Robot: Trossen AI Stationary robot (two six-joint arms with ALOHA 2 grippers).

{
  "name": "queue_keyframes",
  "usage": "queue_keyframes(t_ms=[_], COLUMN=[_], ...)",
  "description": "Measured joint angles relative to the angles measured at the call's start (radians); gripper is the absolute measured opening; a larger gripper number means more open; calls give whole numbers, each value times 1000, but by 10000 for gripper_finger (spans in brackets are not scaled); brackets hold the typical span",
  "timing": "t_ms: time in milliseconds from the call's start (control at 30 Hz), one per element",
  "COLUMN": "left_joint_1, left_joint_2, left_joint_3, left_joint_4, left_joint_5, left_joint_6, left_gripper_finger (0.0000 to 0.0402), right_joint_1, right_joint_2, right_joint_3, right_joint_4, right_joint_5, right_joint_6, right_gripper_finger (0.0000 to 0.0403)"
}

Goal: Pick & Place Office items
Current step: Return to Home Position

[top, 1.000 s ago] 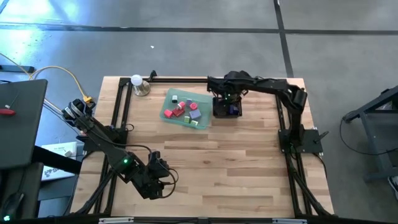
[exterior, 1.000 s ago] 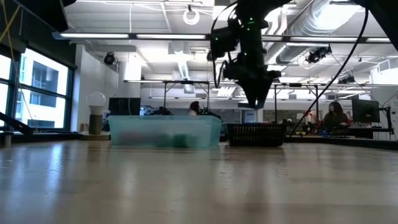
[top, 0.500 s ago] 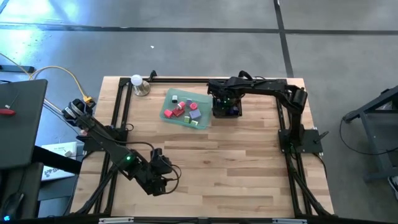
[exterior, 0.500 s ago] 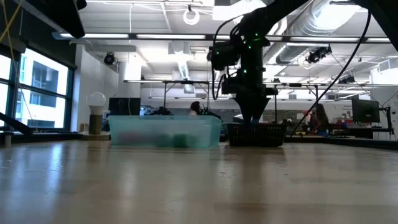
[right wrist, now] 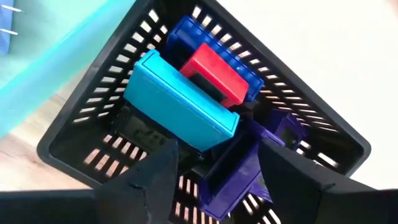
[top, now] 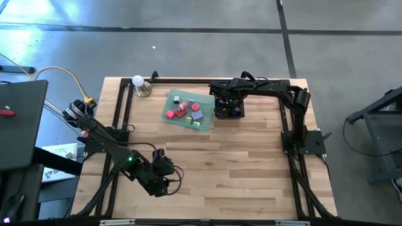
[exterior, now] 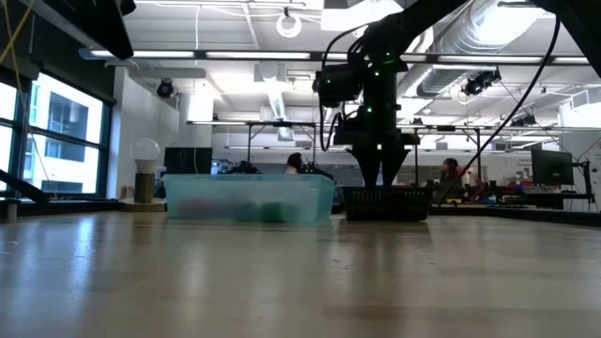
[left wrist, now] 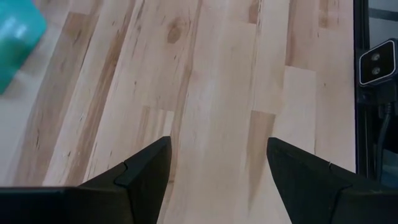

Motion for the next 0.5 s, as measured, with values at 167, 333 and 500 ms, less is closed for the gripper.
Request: queue_keyframes(t_ms=[167,333,500], left_joint_1=[0,0,11], left_joint_2=[0,0,0], left_joint_3=[0,0,0], left_joint_4=[0,0,0], left_joint_5=[0,0,-2], left_joint_6=[1,10,65], left_gripper_finger=[258,258,258], right_joint_1=[0,29,107], right_joint_2=[-2,-64,-186], right_joint_3=[0,-1,-1], right_joint_4=[-1,-20,-39], right_joint_5=[16,76,156], right_joint_6=[2,26,36], right_gripper_finger=[212,212,212])
